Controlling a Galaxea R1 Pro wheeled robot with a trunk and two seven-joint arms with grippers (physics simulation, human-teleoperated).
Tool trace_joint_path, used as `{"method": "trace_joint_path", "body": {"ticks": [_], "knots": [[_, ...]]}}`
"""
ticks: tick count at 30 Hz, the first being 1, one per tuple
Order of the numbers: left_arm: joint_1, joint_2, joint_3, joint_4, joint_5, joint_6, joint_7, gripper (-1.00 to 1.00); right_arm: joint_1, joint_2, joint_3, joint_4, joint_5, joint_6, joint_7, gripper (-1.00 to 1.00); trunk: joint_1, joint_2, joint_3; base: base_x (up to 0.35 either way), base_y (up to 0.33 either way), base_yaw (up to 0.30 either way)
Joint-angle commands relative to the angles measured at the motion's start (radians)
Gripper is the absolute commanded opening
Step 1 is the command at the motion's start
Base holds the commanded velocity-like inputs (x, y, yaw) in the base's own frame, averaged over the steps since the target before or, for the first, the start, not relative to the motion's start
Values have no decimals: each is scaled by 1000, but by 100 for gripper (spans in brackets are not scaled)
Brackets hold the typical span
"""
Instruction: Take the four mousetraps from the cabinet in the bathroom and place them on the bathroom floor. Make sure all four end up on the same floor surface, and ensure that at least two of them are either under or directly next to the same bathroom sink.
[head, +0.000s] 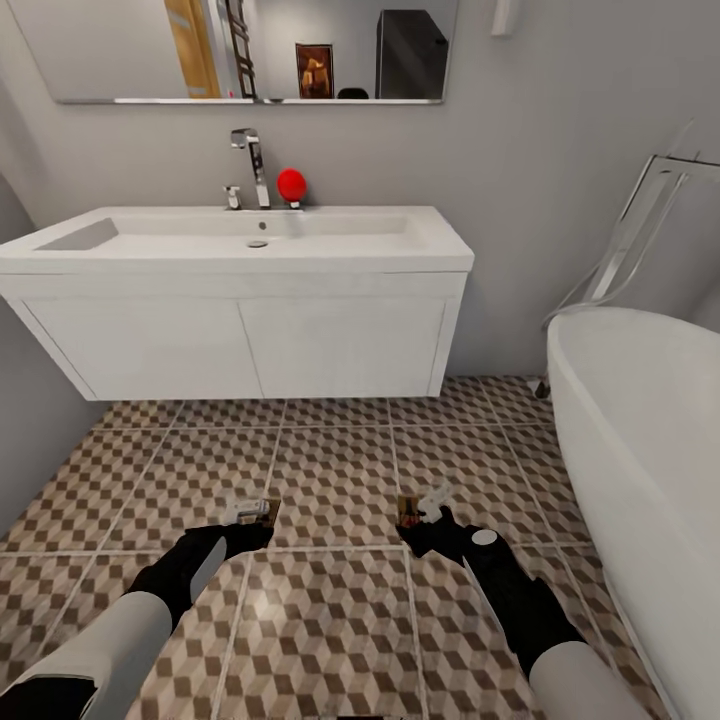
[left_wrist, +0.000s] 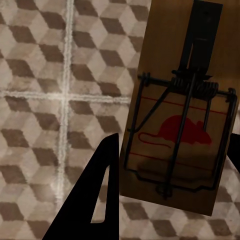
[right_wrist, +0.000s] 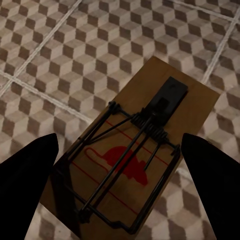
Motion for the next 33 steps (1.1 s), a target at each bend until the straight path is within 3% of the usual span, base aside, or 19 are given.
{"method": "trace_joint_path", "body": {"ticks": [1, 30, 33], "knots": [[0, 1, -7, -2, 8, 5, 4, -100, 0, 0, -1, -2, 9, 4, 5, -100, 4, -8, -5, 0, 0, 0], [0, 2, -14, -2, 8, 5, 5, -100, 0, 2, 0, -2, 9, 3, 5, -100, 115, -211, -140, 0, 0, 0], [0, 2, -14, -2, 8, 5, 4, -100, 0, 2, 0, -2, 9, 3, 5, -100, 116, -211, -156, 0, 0, 0]]}}
